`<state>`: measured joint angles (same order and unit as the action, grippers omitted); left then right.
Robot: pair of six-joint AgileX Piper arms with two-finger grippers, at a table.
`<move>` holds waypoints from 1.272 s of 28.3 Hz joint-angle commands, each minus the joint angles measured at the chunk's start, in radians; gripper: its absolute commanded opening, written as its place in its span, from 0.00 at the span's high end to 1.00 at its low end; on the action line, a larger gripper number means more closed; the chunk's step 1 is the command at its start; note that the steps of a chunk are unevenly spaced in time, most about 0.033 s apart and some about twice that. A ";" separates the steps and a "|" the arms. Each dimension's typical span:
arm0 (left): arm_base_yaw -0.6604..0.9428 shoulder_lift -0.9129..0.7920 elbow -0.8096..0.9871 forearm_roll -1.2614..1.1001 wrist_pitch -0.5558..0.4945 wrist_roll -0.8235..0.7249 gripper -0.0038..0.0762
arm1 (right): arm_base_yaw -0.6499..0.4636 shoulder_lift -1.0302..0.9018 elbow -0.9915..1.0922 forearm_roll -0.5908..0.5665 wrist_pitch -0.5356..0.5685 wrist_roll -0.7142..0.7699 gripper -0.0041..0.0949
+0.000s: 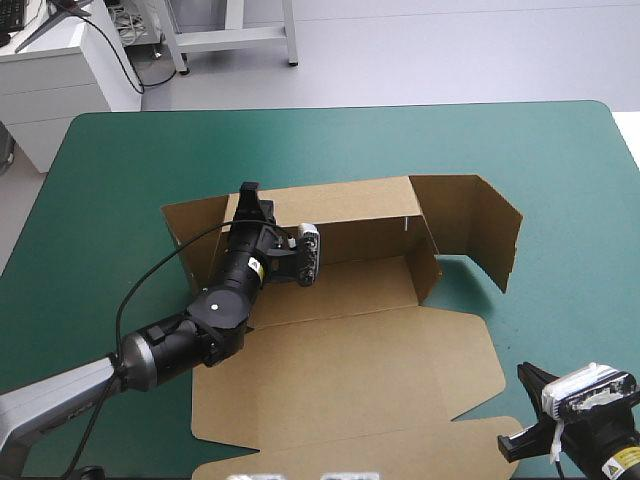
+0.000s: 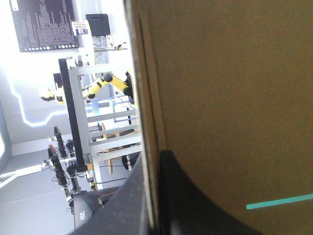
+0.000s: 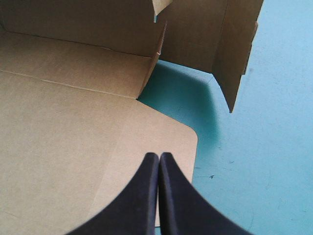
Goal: Fold the box
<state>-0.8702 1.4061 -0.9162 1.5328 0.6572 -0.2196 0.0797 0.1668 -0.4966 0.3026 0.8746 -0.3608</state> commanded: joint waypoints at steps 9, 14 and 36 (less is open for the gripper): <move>-0.018 -0.052 0.049 0.120 0.004 -0.110 0.96 | -0.006 0.014 -0.022 0.015 -0.066 -0.003 0.98; -0.080 -0.052 0.049 0.120 0.055 -0.142 0.96 | -0.006 0.018 -0.022 0.003 -0.066 0.027 0.98; -0.098 -0.046 0.049 0.119 0.059 -0.142 0.96 | -0.006 0.405 -0.232 -0.009 -0.045 0.256 0.29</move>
<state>-0.9601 1.3851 -0.8454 1.6257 0.7254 -0.3539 0.0797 0.4680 -0.6191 0.2913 0.8792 -0.1386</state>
